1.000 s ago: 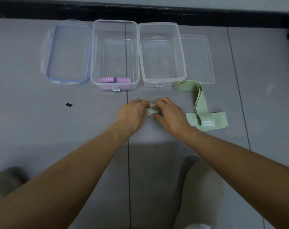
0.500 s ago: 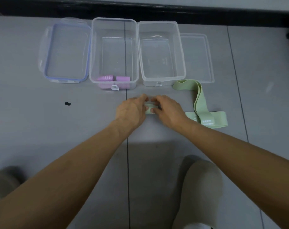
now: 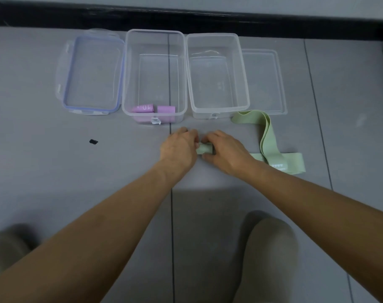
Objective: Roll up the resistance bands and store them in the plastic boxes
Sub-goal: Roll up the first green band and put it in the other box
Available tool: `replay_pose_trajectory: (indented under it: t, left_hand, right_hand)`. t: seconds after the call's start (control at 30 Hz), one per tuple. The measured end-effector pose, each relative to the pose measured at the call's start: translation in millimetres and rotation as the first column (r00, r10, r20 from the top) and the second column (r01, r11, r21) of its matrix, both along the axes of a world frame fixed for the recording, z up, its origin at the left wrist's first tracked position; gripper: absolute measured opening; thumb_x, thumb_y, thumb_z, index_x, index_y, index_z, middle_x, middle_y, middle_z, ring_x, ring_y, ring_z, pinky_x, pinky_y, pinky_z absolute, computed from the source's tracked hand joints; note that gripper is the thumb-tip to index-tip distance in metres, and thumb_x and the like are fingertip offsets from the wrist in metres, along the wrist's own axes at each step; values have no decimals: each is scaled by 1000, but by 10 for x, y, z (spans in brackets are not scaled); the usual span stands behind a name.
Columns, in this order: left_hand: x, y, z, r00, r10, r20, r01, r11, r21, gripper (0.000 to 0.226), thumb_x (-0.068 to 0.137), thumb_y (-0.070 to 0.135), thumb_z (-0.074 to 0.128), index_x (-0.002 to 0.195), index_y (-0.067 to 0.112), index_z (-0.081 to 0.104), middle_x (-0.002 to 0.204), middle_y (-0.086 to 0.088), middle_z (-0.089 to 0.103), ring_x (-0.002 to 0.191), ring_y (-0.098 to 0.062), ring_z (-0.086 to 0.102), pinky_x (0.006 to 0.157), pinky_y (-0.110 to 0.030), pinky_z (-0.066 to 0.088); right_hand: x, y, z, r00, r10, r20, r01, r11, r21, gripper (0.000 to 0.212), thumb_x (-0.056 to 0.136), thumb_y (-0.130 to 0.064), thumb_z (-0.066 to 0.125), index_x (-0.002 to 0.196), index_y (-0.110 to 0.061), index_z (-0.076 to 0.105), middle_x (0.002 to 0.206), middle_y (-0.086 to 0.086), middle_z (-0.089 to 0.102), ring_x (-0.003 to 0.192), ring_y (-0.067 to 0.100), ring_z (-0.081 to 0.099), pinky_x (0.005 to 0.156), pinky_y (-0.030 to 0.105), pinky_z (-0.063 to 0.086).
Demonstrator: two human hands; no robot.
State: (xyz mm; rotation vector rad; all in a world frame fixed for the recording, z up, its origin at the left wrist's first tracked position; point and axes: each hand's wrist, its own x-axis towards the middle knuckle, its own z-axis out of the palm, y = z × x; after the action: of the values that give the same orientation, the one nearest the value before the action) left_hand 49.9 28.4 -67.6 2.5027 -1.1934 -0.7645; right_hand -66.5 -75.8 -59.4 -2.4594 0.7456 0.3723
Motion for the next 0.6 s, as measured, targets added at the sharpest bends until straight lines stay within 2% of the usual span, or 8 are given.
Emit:
replay_pose_trajectory:
  t: [0.23,0.33,0.4,0.53,0.6]
  left_hand:
    - [28,89,15,994,8,-109,-15,998,-58,14,95,22,53,105,15,60,106,-7,62,101,-29,57,81,-33,38]
    - [89,135,99,979,26,-202,-46,995,-94,15,97,25,51,104,15,58,102,-7,67,96,-30,60,82,-36,45]
    - [151,153,195,967,6,-254,-39,991,-127,15,95,30,55,104,19,59,102,1,67,92,-22,61,82,-33,46]
    - [279,122,408,967,-42,-250,-8,981,-195,14,91,26,64,103,23,61,98,10,62,72,0,53,68,-10,35]
    - [341,83,490,975,-60,-214,12,975,-221,12,89,25,65,101,22,62,96,10,62,68,4,51,65,-12,34]
  right_hand:
    - [17,-14,-9,999,16,29,-16,1000,-2,29,85,-36,67,109,-23,59,109,-2,62,95,23,58,76,34,44]
    - [5,-6,73,996,-37,83,33,998,58,29,85,-37,68,109,-23,60,104,-6,62,84,15,53,73,32,42]
    - [-8,-8,150,990,-72,120,61,994,91,29,85,-37,69,109,-24,60,103,-8,62,79,11,49,72,31,40]
    - [24,-47,312,974,-138,180,113,984,140,28,84,-44,68,106,-26,61,100,-12,61,74,10,49,72,32,43]
    - [75,-83,404,973,-135,185,107,982,154,29,83,-44,69,105,-27,60,100,-11,61,79,11,53,75,34,47]
